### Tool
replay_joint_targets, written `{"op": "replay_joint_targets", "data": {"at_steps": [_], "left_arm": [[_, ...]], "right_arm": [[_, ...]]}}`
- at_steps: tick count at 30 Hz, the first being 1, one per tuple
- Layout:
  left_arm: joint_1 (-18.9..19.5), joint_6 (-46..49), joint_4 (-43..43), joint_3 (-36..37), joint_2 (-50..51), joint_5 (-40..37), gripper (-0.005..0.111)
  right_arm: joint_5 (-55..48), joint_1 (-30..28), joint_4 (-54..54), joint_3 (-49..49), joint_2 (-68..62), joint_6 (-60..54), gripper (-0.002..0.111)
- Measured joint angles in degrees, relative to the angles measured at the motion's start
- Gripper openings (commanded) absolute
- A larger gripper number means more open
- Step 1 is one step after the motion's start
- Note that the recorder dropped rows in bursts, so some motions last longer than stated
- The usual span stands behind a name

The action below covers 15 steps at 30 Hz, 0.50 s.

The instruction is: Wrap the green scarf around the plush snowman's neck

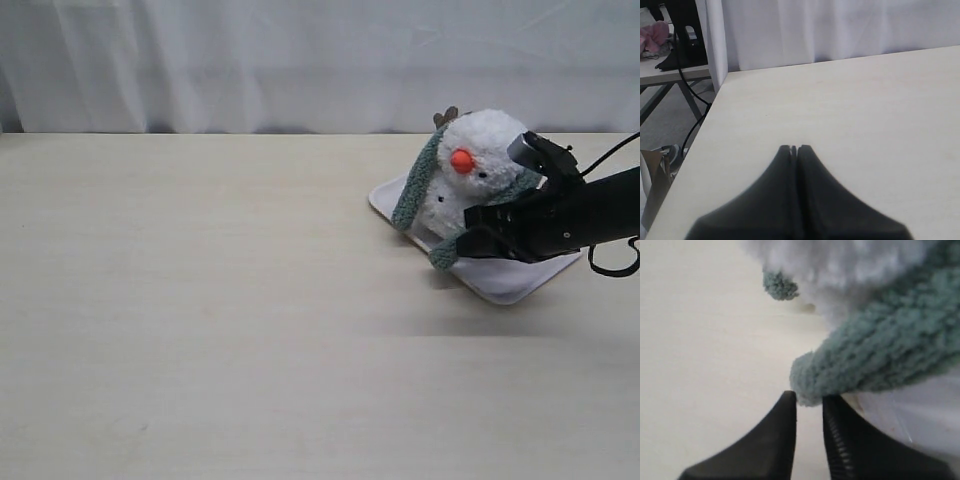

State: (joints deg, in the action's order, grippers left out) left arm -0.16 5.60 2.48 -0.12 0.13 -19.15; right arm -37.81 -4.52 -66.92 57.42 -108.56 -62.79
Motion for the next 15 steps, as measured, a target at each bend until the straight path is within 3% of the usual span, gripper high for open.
{"op": "replay_joint_targets", "data": {"at_steps": [3,5,10,15], "left_arm": [[0.0,0.0,0.0,0.0,0.0,0.0,0.0],[0.0,0.0,0.0,0.0,0.0,0.0,0.0],[0.0,0.0,0.0,0.0,0.0,0.0,0.0],[0.0,0.0,0.0,0.0,0.0,0.0,0.0]], "right_arm": [[0.0,0.0,-0.4,0.0,0.0,-0.9,0.063],[-0.1,0.0,-0.4,0.0,0.0,-1.0,0.07],[-0.6,0.0,0.0,0.0,0.0,0.2,0.072],[-0.7,0.0,6.7,0.1,1.4,8.4,0.072]]}}
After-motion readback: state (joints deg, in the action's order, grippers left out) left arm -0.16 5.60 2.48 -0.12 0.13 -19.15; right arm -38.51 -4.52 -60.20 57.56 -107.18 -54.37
